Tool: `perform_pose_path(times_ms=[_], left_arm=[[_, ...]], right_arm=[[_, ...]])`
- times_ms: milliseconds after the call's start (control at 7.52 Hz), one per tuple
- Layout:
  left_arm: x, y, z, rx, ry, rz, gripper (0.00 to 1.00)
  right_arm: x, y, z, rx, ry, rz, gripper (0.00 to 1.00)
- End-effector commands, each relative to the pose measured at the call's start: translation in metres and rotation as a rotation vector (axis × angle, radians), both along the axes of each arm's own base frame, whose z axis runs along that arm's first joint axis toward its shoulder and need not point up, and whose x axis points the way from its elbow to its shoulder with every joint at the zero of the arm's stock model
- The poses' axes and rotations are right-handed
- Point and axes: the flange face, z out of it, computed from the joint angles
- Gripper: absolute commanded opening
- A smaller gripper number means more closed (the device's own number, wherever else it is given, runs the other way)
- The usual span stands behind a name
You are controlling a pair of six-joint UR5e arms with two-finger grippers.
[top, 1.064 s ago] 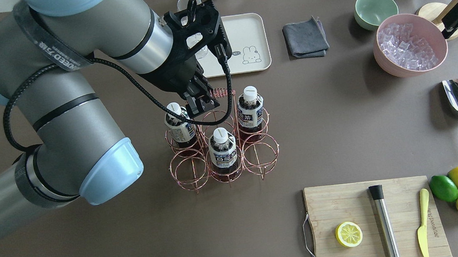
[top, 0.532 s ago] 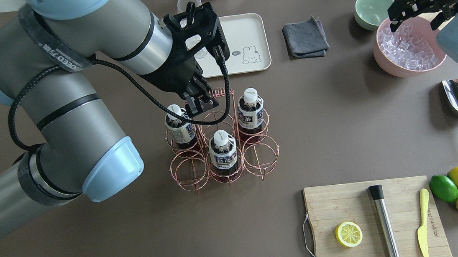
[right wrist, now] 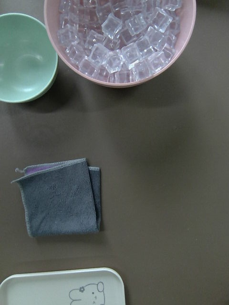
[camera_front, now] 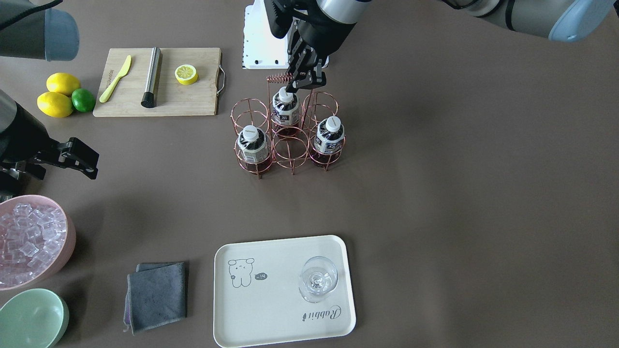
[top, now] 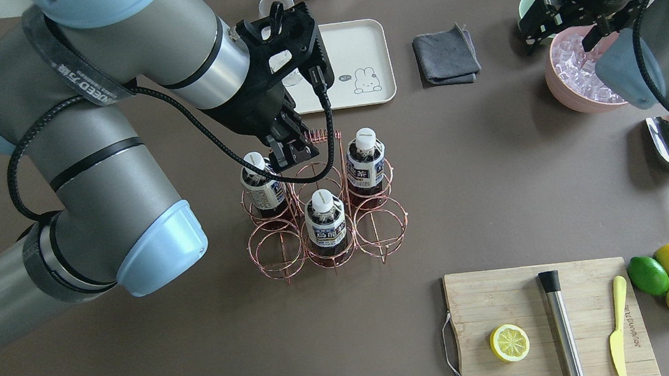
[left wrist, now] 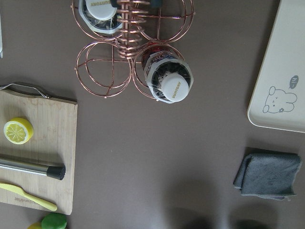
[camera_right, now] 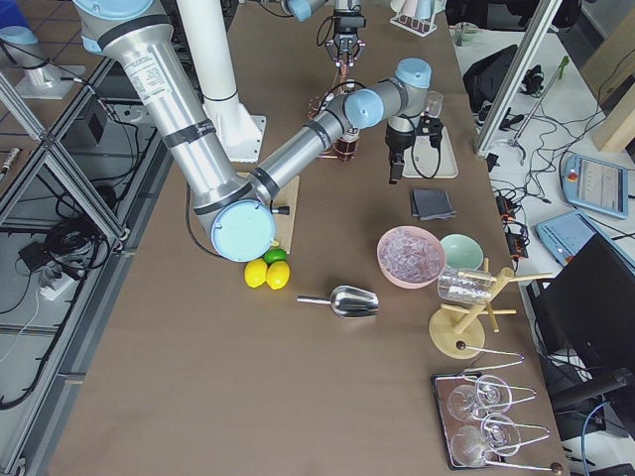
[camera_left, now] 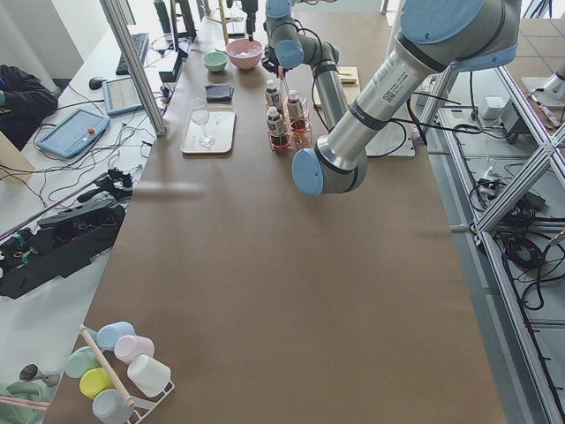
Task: Take tea from basket to plate
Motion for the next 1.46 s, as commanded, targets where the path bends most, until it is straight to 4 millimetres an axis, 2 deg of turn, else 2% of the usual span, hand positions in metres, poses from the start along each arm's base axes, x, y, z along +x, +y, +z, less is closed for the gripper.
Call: perform_pose_path(times_ms=[0, 133, 266, 399, 665, 798, 931, 1064, 1197, 1330], left_arm=[[0.001, -0.001, 0.009, -0.010, -0.009, 0.003, 0.00], [-0.002, 0.000, 0.010, -0.008, -0.008, 0.001, 0.00], [-0.002, -0.001, 0.010, -0.010, -0.009, 0.000, 0.00], [-0.002, 0.000, 0.007, -0.008, -0.005, 0.002, 0.00], [-0.004, 0.002, 0.006, -0.005, 0.001, 0.004, 0.00], [-0.007, 0.004, 0.006, -0.002, 0.004, 0.004, 0.00], [-0.008, 0.005, 0.005, 0.000, 0.007, 0.004, 0.00], [-0.008, 0.004, 0.005, 0.000, 0.007, 0.003, 0.00], [-0.008, 0.004, 0.006, -0.001, 0.006, 0.003, 0.00], [-0.007, 0.003, 0.006, -0.003, 0.003, 0.003, 0.00]], right_arm=[[-0.023, 0.013, -0.027, 0.045, -0.027, -0.045, 1.00], [-0.022, 0.013, -0.030, 0.023, -0.041, -0.041, 1.00], [-0.033, 0.020, -0.033, -0.108, -0.134, -0.048, 1.00], [-0.056, 0.032, -0.039, -0.221, -0.166, -0.024, 1.00], [-0.101, 0.041, -0.090, -0.323, -0.185, 0.016, 1.00], [-0.131, 0.048, -0.111, -0.356, -0.188, 0.006, 1.00], [-0.154, 0.040, -0.144, -0.355, -0.189, 0.005, 1.00], [-0.180, 0.042, -0.158, -0.408, -0.176, 0.023, 1.00], [-0.202, 0.036, -0.164, -0.412, -0.164, 0.000, 1.00], [-0.225, 0.048, -0.163, -0.394, -0.143, -0.023, 1.00]])
